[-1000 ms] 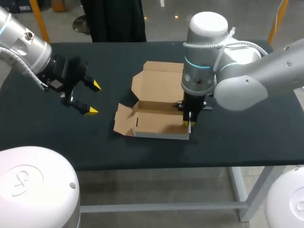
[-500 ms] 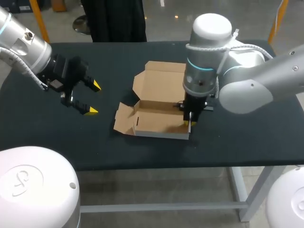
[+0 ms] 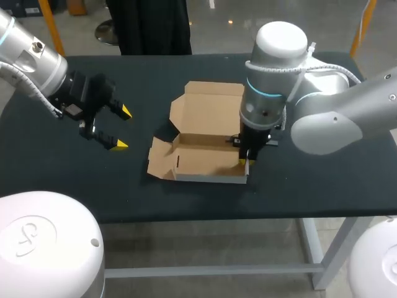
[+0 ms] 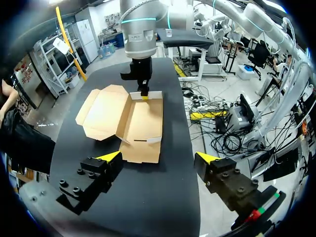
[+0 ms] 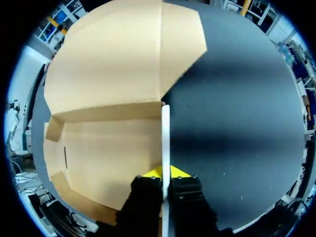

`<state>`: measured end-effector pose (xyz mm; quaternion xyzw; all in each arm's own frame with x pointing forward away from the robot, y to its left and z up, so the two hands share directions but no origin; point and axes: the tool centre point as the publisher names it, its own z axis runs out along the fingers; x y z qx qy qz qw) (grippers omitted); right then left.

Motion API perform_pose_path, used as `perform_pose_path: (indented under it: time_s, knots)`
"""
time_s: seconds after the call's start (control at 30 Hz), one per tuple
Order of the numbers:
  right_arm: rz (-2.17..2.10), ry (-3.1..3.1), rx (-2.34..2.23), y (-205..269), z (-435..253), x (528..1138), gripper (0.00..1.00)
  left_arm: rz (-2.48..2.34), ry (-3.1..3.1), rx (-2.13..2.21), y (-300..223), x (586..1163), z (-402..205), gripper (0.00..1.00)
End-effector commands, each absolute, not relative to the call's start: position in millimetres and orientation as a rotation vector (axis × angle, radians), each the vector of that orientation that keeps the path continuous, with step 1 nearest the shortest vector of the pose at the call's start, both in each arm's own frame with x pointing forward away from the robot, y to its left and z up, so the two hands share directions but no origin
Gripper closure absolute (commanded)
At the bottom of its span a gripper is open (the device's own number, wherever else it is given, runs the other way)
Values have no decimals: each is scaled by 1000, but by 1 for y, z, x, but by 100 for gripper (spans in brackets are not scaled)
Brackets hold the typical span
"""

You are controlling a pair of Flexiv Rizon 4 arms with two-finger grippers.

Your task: Assemble the packaging by folding the flat box into shape, placing the metal phone stand inside, and closing the box properly

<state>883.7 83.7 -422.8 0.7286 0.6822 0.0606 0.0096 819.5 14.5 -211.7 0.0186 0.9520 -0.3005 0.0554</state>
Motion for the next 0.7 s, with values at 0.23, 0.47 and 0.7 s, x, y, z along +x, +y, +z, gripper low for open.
perform_pose_path:
  time_s: [0.23, 0.47, 0.7]
  knots:
    - [124, 2220, 2181, 80, -418, 883, 100, -906, 2894, 56, 15, 819, -211, 0]
    - [17, 2206, 2135, 83, -420, 884, 100, -906, 2894, 56, 15, 819, -211, 0]
    - [-66, 2139, 2102, 84, -420, 883, 100, -906, 2894, 56, 15, 819, -211, 0]
